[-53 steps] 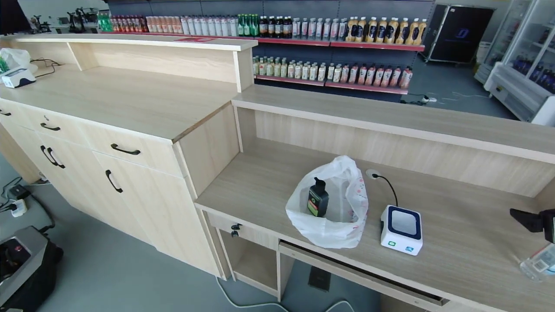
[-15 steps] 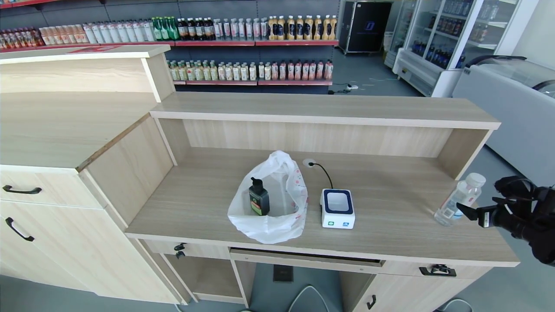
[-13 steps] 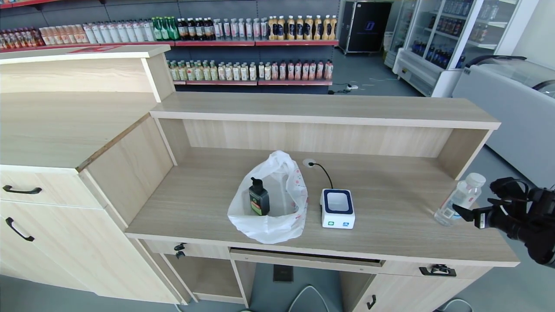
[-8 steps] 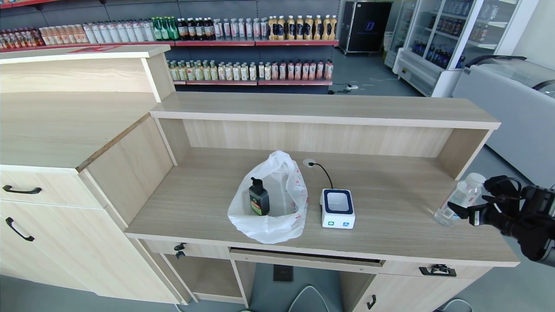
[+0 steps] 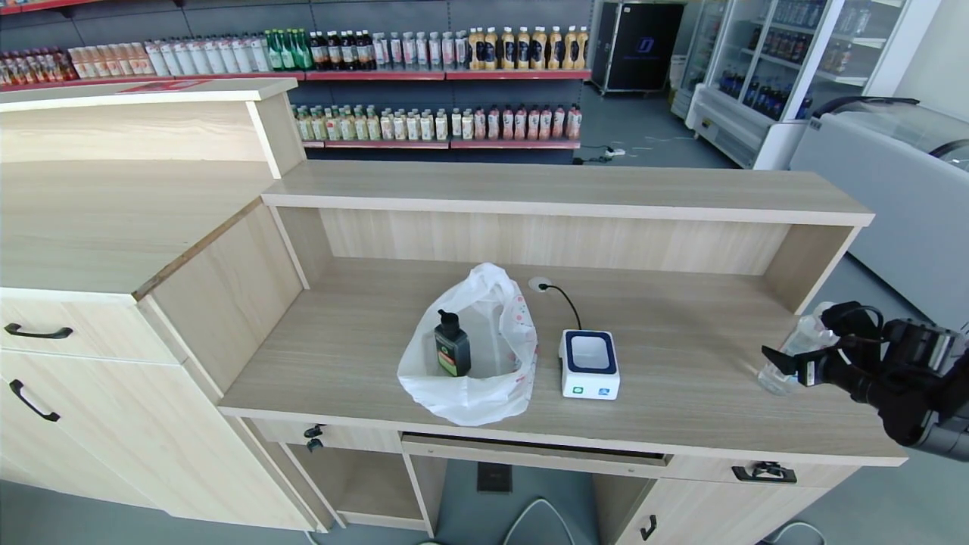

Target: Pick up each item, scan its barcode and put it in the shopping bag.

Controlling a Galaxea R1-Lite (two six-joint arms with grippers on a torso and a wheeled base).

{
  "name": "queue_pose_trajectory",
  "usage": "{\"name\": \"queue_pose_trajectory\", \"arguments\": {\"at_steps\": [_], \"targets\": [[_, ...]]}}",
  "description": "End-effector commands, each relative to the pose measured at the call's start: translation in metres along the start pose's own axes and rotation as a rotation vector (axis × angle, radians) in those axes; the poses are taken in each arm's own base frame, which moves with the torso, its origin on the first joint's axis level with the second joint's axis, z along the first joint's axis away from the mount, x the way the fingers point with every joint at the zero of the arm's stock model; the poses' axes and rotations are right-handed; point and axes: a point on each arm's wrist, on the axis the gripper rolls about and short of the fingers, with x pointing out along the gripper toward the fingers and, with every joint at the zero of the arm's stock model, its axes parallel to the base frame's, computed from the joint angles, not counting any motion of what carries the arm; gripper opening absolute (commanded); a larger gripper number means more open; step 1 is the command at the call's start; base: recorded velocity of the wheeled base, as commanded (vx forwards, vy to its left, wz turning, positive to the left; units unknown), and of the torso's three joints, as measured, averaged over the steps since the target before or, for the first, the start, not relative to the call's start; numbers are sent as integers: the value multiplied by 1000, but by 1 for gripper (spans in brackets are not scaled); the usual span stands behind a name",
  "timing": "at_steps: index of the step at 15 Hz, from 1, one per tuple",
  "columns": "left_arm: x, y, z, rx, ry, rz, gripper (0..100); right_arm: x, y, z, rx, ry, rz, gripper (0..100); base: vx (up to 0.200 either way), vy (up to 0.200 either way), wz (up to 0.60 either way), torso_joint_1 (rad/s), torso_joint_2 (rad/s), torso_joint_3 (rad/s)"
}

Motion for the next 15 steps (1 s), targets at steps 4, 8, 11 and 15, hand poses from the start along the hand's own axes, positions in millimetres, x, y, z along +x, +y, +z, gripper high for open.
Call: {"name": "queue_pose_trajectory", "arguments": {"at_steps": [4,8,11,15], "targets": [[0,0,0,0,0,0,100,15,8,-1,-12,-15,17,100,0,0,0,0,0,0],[0,0,0,0,0,0,100,23,6,1,-22,-34,9,100,0,0,0,0,0,0],[0,0,0,0,2,0,100,25,8,0,-22,-34,14,0,0,0,0,0,0,0],[0,0,0,0,2,0,100,26,7,0,-23,-40,12,0,0,0,0,0,0,0]]}}
